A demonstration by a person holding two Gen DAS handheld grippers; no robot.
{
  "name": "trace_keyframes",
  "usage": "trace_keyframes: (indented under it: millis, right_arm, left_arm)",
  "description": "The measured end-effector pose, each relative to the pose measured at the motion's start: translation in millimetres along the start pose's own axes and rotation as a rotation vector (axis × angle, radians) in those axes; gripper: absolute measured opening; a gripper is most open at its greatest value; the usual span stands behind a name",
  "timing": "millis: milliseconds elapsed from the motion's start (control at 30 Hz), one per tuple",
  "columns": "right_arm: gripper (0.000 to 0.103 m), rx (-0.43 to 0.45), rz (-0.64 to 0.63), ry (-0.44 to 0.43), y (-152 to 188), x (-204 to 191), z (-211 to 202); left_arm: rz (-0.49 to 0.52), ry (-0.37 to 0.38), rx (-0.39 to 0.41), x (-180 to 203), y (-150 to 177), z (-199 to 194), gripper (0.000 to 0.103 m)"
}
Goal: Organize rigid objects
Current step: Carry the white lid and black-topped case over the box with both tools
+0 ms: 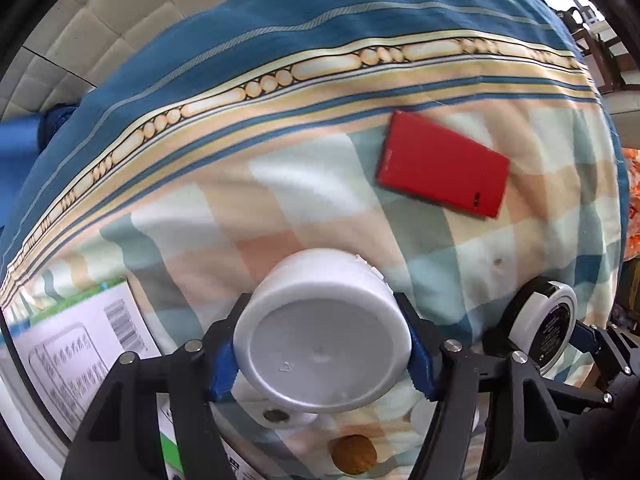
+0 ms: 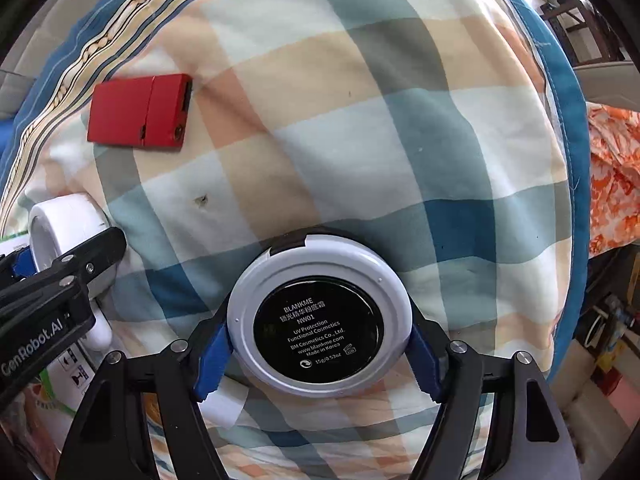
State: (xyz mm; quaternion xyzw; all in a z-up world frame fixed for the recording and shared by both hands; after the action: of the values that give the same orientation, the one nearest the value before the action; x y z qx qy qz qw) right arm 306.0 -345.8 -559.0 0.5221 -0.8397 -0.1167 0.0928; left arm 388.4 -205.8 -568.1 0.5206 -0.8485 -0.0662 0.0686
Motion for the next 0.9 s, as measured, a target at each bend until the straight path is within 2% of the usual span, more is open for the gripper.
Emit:
trace_keyframes:
  millis: [200, 400, 533, 700, 900]
  right_arm:
    - [0.077, 0.032, -0.011, -0.015, 9, -5, -19]
    - [0.077, 0.100, -0.059, -0.045, 31, -24, -60]
    - [0.077, 0.160, -0.095, -0.061, 51, -47, -89]
    - [0.077, 0.212, -0.141, -0.098, 88, -81, -120]
    - [0.077, 0.273, -0.223, -0.125, 144, -137, -149]
  left_arm:
    - [-0.004, 0.034, 0.067, 14, 18, -31, 0.065]
    - [-0.026, 0.063, 0.178, 11, 41, -83, 0.065]
    - [-0.046, 0.065, 0.249, -8, 68, -124, 0.065]
    - [-0.082, 0.064, 0.307, -44, 94, -157, 0.065]
    - [-0.140, 0.038, 0.360, -98, 152, -180, 0.065]
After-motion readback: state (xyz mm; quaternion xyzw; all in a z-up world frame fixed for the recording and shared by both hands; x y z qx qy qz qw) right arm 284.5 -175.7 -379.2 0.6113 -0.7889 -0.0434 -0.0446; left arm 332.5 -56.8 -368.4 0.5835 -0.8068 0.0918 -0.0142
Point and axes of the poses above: each gripper's, at about its wrist camera, not at the fingertips, and z roughly the way its jaws point, x to its right, y to its underside, the point moved 10 cm from there along z, roughly the way its jaws point, and after that the axes turned 10 degrees about z, right-handed, at the moved point
